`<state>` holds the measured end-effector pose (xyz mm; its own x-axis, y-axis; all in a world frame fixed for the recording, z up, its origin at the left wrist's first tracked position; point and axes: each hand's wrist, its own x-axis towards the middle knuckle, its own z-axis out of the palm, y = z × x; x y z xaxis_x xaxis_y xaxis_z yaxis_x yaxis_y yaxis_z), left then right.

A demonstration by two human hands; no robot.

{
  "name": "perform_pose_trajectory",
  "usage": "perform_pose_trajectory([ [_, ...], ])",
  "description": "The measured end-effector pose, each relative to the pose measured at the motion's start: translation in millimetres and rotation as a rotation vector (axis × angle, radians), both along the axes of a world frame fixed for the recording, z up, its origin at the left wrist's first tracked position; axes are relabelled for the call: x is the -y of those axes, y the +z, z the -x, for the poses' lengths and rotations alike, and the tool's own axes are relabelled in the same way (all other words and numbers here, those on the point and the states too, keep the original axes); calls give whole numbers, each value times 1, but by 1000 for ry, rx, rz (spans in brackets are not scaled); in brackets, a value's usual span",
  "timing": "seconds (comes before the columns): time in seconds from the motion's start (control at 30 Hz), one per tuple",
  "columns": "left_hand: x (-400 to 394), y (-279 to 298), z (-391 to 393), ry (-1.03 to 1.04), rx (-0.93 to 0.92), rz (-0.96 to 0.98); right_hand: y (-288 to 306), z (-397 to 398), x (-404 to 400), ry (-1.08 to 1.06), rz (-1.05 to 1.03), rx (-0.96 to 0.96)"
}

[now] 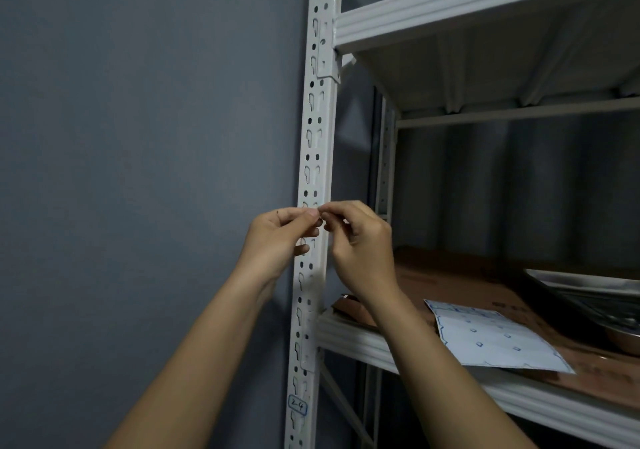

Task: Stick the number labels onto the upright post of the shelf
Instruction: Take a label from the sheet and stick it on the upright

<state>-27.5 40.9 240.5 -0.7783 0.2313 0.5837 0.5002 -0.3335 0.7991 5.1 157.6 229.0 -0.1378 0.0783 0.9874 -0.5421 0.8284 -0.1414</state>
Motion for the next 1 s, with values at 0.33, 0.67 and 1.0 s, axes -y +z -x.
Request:
perform_pose_trajectory([
  [0.33, -8, 8, 10, 78, 1, 1, 8, -9, -1, 119, 182, 142],
  [0.67, -48, 6, 71, 673, -654, 613, 16, 11, -21, 33, 222, 316],
  [1.0, -37, -10, 82, 751, -753, 721, -5, 30, -29, 66, 245, 367],
])
